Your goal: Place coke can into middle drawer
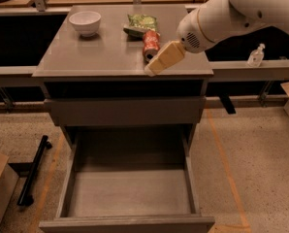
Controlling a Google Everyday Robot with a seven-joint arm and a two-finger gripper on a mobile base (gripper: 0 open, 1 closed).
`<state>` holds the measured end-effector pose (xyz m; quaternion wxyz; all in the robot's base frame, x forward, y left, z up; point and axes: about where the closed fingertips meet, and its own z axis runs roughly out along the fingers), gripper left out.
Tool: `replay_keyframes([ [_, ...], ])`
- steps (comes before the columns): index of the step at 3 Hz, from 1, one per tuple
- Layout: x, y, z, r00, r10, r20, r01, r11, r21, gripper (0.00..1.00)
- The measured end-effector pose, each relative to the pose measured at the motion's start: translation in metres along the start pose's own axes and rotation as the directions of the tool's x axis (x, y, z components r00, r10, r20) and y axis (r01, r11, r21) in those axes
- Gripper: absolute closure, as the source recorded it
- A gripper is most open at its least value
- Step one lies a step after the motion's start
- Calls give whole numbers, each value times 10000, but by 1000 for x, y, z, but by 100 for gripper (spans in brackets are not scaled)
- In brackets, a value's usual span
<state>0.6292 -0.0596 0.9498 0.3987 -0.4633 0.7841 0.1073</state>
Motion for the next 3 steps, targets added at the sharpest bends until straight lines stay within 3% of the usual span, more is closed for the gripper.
replay_keyframes([
  [1, -3, -8, 16, 9981, 538, 283, -543, 9984, 178, 0],
  [3, -22, -58, 81, 9837, 1379, 1156, -1515, 9813, 1185, 0],
])
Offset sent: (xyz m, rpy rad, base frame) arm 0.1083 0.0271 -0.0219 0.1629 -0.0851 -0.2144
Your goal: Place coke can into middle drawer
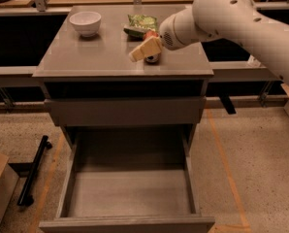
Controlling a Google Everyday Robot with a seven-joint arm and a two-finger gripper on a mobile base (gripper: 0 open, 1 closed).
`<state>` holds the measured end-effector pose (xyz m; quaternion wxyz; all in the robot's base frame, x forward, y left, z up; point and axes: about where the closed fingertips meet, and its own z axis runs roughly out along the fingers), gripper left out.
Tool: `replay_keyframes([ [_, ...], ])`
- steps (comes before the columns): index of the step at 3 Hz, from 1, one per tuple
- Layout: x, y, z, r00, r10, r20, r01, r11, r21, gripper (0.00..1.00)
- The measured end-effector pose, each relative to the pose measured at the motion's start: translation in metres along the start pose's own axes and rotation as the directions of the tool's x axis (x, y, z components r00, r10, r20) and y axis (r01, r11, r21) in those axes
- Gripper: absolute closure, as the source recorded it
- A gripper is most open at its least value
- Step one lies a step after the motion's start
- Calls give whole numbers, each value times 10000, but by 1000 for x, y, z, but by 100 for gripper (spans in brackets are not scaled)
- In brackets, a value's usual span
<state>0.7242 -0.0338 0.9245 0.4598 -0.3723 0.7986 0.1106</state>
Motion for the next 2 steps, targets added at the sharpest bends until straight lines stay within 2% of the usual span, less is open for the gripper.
replay_keyframes([
  [2, 5, -39, 68, 9984, 511, 247, -521, 9978, 421, 0],
])
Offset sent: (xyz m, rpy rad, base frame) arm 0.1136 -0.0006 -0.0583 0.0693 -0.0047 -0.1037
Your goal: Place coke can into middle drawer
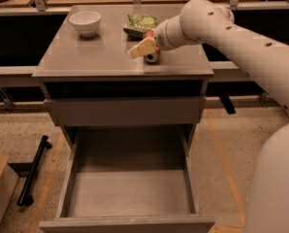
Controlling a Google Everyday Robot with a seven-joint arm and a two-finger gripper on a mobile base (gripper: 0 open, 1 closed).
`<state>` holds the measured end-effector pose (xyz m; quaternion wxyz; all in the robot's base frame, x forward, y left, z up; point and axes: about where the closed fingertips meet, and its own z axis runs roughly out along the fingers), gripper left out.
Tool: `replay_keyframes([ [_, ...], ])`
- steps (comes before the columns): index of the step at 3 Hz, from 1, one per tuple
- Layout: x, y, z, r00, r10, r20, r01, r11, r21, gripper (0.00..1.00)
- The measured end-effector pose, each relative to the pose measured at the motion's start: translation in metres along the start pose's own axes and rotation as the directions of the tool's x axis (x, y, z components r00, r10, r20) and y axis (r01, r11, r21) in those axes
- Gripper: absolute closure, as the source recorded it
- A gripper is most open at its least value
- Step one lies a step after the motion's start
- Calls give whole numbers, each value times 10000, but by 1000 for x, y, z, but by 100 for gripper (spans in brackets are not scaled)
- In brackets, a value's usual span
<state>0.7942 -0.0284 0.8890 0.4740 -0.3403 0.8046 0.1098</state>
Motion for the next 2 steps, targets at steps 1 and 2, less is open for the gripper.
replay_keyframes([
  [1, 5, -10, 27, 9994, 340, 10, -339, 9994, -94, 0],
  [2, 11, -11, 43, 9987, 499, -51, -500, 9984, -275, 17],
])
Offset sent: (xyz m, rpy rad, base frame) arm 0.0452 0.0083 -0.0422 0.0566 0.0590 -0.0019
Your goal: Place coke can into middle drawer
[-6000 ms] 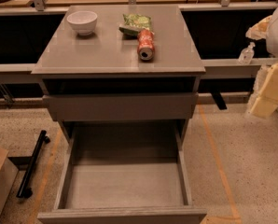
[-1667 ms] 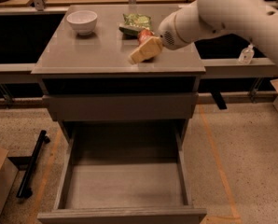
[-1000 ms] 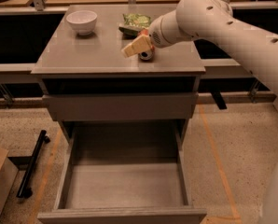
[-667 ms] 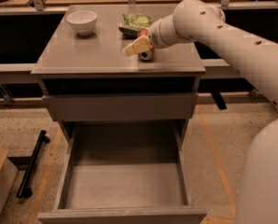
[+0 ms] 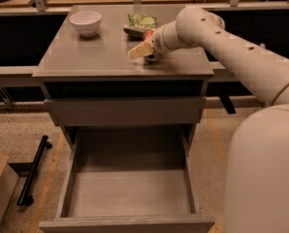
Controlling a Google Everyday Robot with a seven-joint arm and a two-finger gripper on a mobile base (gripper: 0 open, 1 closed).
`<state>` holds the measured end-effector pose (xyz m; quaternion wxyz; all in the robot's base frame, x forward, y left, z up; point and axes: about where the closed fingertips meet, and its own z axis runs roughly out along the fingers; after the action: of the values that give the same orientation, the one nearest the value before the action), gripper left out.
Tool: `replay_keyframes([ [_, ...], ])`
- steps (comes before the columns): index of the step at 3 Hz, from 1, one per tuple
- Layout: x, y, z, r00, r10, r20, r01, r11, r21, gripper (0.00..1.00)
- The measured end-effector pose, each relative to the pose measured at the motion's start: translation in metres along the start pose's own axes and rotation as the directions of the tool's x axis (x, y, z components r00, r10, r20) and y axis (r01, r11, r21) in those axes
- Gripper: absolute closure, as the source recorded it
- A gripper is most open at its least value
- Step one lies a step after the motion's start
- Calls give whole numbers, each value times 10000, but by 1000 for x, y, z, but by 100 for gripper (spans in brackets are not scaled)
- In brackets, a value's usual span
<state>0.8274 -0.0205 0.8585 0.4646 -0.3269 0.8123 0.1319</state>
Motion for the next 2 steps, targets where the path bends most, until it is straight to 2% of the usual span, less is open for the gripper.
replay_keyframes([
  [1, 8, 2, 1, 9999, 113, -12, -113, 9999, -71, 41],
  [2, 11, 11, -19, 9997, 57, 235, -54, 9999, -133, 65],
])
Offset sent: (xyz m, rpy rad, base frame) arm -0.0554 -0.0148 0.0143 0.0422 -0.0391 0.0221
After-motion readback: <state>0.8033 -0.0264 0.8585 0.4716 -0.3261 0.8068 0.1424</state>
